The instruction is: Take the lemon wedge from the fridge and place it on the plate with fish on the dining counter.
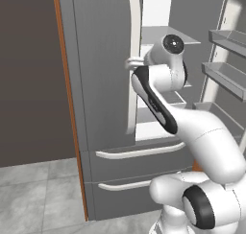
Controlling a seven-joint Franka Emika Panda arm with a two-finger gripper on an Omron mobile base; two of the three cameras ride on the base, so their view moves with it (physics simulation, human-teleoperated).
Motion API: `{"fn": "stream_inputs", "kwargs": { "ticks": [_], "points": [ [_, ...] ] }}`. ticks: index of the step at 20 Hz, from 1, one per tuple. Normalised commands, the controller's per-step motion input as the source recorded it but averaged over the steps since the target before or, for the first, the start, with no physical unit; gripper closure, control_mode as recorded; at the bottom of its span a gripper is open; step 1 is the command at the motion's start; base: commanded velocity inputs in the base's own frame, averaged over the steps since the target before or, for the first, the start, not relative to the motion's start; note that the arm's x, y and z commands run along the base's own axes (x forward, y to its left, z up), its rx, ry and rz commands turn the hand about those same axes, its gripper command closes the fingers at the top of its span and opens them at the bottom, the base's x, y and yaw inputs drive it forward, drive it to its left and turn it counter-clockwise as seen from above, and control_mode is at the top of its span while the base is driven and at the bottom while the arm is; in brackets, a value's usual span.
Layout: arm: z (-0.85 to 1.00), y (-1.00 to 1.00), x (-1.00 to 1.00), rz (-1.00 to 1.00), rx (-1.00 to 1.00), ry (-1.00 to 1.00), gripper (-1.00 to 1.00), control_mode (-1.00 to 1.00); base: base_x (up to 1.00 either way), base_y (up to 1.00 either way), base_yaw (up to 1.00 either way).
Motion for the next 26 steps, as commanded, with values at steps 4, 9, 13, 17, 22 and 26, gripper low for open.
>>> {"fn": "stream_inputs", "kwargs": {
  "ticks": [4,9,13,17,22,26],
  "points": [
    [-0.13,0.0,0.34,0.0,0.0,-0.01,-1.0,-1.0,0.0,0.0,0.0],
    [-0.19,0.12,0.48,0.0,0.0,-0.01,-1.0,-1.0,0.0,0.0,0.0],
    [-0.15,0.13,0.43,0.0,0.0,-0.01,-1.0,-1.0,0.0,0.0,0.0],
    [-0.17,0.03,0.3,0.0,0.0,-0.03,-1.0,-1.0,0.0,0.0,0.0],
    [-0.21,0.0,0.31,0.0,0.0,-0.03,-1.0,-1.0,0.0,0.0,0.0],
    [-0.28,0.0,0.48,0.0,0.0,-0.03,-1.0,-1.0,0.0,0.0,0.0]
  ]
}}
